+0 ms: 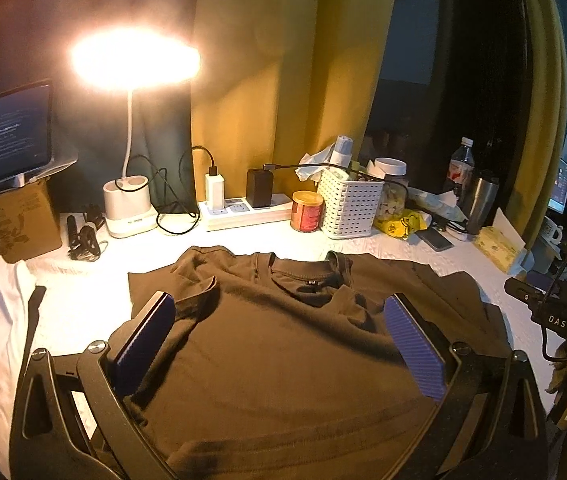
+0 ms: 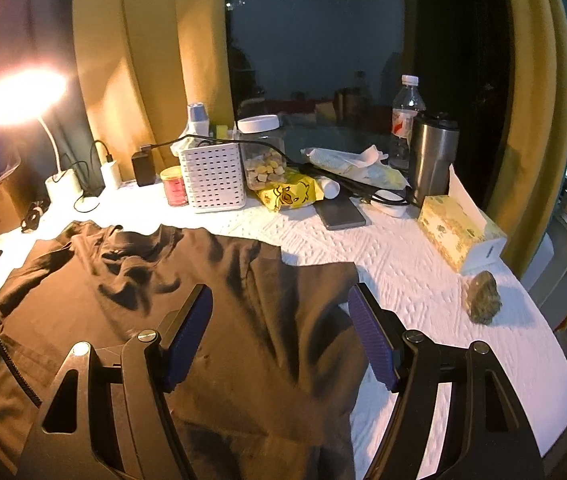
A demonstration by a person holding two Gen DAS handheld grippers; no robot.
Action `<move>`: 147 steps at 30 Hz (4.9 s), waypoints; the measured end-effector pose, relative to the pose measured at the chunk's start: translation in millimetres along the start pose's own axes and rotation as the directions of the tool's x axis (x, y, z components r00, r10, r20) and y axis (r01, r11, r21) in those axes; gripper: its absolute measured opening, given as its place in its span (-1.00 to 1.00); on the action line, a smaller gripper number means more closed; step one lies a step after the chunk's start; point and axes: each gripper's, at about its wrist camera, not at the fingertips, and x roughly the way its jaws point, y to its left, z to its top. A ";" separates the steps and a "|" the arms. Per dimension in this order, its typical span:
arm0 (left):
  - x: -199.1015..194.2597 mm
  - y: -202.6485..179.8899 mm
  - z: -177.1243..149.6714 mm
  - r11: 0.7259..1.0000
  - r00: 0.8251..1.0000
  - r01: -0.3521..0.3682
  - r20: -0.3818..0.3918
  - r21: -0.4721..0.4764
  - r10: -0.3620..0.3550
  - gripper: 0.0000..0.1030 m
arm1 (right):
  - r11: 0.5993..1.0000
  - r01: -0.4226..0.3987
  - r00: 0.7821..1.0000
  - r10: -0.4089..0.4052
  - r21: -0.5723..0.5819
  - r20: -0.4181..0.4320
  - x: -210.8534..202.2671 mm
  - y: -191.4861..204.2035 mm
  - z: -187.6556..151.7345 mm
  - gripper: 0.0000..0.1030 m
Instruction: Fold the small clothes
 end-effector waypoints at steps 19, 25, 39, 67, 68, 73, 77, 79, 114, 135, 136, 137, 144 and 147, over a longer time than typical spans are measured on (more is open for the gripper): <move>80.2 0.8 12.7 1.000 0.994 -0.024 -0.109 -0.020 0.022 0.97 | 0.999 0.033 0.989 -0.034 -0.006 -0.145 95.1 -32.7 12.2 0.43; 100.9 4.9 9.3 0.999 0.988 -0.023 -0.152 -0.028 0.019 0.97 | 1.000 -0.015 0.973 0.020 0.022 -0.231 130.2 -47.3 11.4 0.43; 119.9 15.4 4.9 0.999 0.980 -0.013 -0.200 -0.036 0.006 0.97 | 0.997 -0.076 0.943 0.073 0.006 -0.324 155.7 -48.7 8.7 -0.85; 62.2 52.9 6.6 0.999 0.991 0.023 -0.130 -0.029 -0.027 0.97 | 1.000 0.021 0.986 -0.021 0.001 -0.165 97.9 -4.1 33.4 -0.86; 60.9 55.4 5.9 0.999 0.991 0.023 -0.129 -0.030 -0.026 0.97 | 1.000 0.015 0.986 -0.016 -0.005 -0.166 99.2 2.4 33.1 -0.86; 55.2 70.6 4.4 0.999 0.991 0.016 -0.129 -0.031 -0.020 0.97 | 1.000 -0.011 0.981 0.005 -0.028 -0.196 107.6 30.9 26.0 -0.86; 53.3 82.0 3.0 0.999 0.991 0.010 -0.135 -0.033 -0.015 0.97 | 0.999 -0.018 0.977 0.011 -0.033 -0.211 111.8 45.5 21.9 -0.86; 53.0 86.0 2.4 0.999 0.990 0.008 -0.138 -0.033 -0.013 0.97 | 0.999 -0.021 0.975 0.012 -0.035 -0.223 116.2 51.3 20.2 -0.86; 33.2 52.4 -16.4 1.000 0.982 0.000 -0.189 0.019 0.004 0.97 | 0.985 -0.127 0.942 0.157 0.119 -0.295 73.5 -10.8 -41.9 -0.77; 11.7 76.1 -26.5 1.000 0.985 0.005 -0.174 0.005 -0.004 0.97 | 0.994 -0.102 0.977 0.091 -0.047 -0.195 32.3 41.7 -43.9 -0.84; 10.9 79.2 -27.1 1.000 0.985 0.005 -0.172 0.000 -0.005 0.97 | 0.991 -0.123 0.971 0.108 -0.056 -0.211 34.2 48.7 -46.3 -0.84; 10.5 81.3 -27.9 1.000 0.985 0.005 -0.172 -0.003 -0.006 0.97 | 0.987 -0.144 0.964 0.123 -0.072 -0.236 37.1 56.9 -49.4 -0.83; 10.0 100.9 -35.6 1.000 0.982 0.004 -0.188 -0.018 -0.007 0.97 | 0.967 -0.231 0.915 0.180 -0.104 -0.360 48.7 83.6 -67.5 -0.29; 12.4 113.9 -36.5 1.000 0.980 -0.019 -0.198 -0.023 0.014 0.97 | 0.958 -0.256 0.908 0.193 -0.127 -0.372 44.5 91.7 -68.3 -0.09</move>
